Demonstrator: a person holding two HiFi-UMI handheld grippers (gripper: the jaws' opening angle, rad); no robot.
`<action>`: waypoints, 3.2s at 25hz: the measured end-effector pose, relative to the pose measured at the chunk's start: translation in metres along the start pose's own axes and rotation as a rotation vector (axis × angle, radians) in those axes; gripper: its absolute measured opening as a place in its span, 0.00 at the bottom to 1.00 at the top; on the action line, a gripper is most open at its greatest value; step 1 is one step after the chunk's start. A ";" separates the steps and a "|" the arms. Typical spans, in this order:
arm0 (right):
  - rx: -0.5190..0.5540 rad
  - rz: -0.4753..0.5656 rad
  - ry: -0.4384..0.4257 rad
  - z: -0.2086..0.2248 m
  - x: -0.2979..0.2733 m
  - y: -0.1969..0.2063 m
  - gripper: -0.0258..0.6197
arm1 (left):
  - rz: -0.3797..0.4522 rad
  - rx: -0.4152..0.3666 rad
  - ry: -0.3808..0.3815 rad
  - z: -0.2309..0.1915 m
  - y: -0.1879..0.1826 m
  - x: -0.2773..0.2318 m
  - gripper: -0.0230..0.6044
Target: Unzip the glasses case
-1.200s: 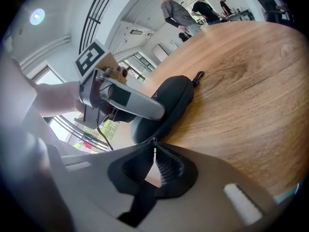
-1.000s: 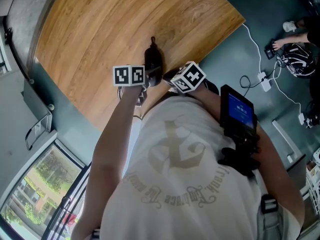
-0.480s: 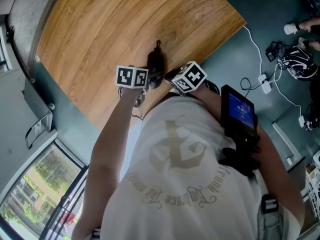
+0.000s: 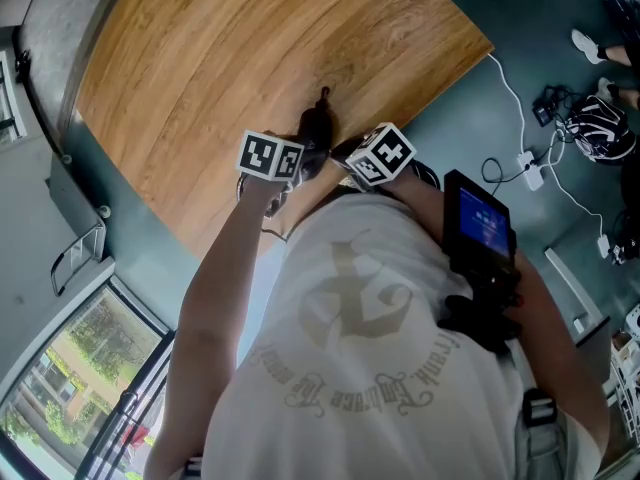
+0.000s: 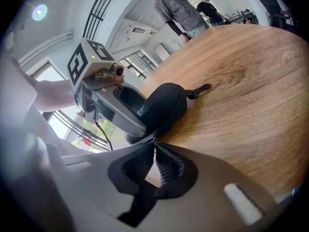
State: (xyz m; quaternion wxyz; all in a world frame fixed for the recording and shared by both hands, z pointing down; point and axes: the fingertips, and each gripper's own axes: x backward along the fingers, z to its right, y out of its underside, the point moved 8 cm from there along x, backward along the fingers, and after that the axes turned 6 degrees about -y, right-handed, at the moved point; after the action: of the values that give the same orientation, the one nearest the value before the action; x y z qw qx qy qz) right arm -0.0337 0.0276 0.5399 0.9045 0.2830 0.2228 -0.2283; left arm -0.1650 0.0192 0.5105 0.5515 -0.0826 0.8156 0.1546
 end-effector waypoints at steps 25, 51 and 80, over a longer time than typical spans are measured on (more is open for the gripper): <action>0.046 -0.014 0.011 -0.001 0.003 -0.005 0.07 | -0.165 -0.302 -0.012 0.004 0.014 0.006 0.52; 0.179 -0.037 0.022 -0.008 0.010 -0.017 0.07 | -0.296 -0.460 -0.005 0.000 0.018 0.011 0.51; 0.431 -0.210 0.003 -0.030 0.006 -0.029 0.07 | -0.506 -1.041 -0.194 0.012 0.054 0.001 0.50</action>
State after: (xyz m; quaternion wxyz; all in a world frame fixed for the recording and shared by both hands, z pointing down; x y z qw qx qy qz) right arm -0.0525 0.0232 0.5026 0.7943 0.4451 0.1985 -0.3627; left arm -0.1719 0.0741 0.5140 0.5302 -0.5200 0.5332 0.4051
